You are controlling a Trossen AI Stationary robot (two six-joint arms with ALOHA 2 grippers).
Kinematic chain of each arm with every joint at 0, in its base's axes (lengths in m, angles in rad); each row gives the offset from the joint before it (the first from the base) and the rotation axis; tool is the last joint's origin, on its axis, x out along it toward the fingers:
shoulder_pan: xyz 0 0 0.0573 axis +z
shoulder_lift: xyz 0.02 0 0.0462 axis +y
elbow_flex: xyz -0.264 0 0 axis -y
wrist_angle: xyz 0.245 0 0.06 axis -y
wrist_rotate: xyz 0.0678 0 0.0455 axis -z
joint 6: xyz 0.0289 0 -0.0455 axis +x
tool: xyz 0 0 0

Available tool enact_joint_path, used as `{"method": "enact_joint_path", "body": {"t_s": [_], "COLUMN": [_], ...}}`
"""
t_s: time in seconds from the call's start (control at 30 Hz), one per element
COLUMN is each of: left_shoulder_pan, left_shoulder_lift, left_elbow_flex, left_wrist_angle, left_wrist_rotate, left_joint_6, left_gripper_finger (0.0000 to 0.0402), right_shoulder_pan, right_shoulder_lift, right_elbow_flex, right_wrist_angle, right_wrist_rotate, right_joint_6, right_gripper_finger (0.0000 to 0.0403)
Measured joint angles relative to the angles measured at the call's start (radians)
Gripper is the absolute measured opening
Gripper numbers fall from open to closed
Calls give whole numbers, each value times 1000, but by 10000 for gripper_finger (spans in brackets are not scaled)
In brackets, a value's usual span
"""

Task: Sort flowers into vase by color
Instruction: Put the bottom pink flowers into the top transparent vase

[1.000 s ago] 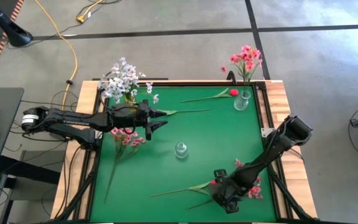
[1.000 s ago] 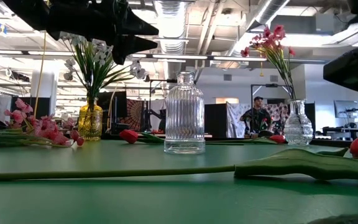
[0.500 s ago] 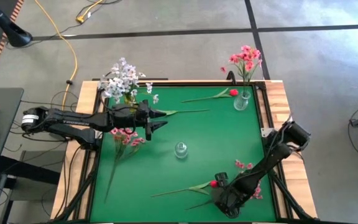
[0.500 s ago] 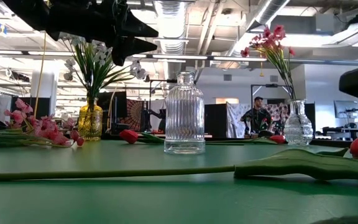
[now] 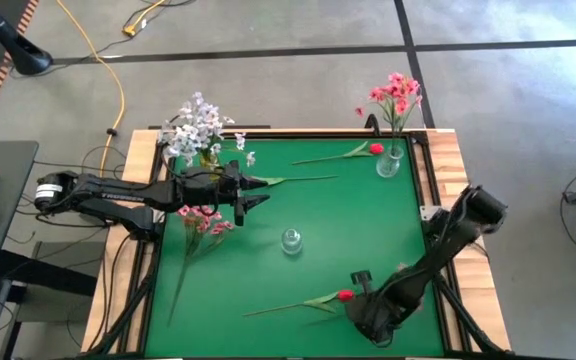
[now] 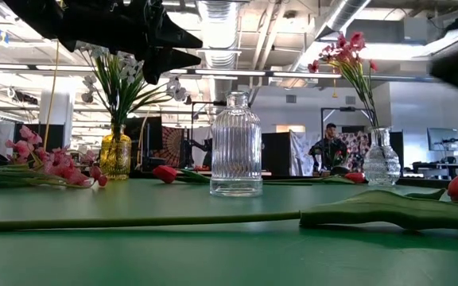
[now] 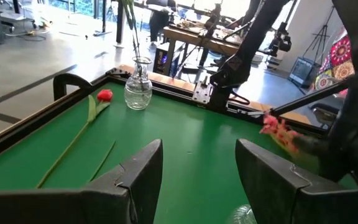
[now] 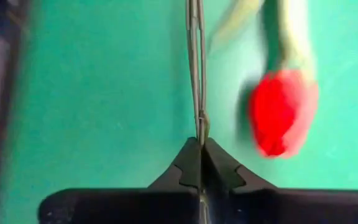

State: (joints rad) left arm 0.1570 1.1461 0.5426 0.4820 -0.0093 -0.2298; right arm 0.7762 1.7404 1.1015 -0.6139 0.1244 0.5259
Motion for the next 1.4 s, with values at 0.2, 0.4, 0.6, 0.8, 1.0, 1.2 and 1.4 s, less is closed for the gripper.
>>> {"method": "enact_joint_path", "body": {"t_s": [0.2,0.4,0.6,0.8,1.0,1.2,1.4], "left_shoulder_pan": [0,0,0,0,0,0,0], "left_shoulder_lift": [0,0,0,0,0,0,0], "left_elbow_flex": [0,0,0,0,0,0,0], "left_wrist_angle": [1,2,2,2,-3,-6,-13], "left_wrist_rotate": [-3,1,2,2,1,-4,-80], "left_joint_6": [0,-89,-208,-229,-237,-238,-234], "left_gripper_finger": [190,190,190,190,190,190,190], "right_shoulder_pan": [-89,-221,-330,-435,-499,-550,-619], "right_shoulder_lift": [-214,-418,-531,-583,-582,-581,-573], "right_elbow_flex": [1,3,4,24,94,132,134], "right_wrist_angle": [-14,-8,1,52,33,-199,-469], "right_wrist_rotate": [3,118,388,567,697,791,806], "right_joint_6": [-38,-176,-578,-1024,-1347,-1440,-1511], "right_gripper_finger": [33,22,32,27,32,27,27]}}
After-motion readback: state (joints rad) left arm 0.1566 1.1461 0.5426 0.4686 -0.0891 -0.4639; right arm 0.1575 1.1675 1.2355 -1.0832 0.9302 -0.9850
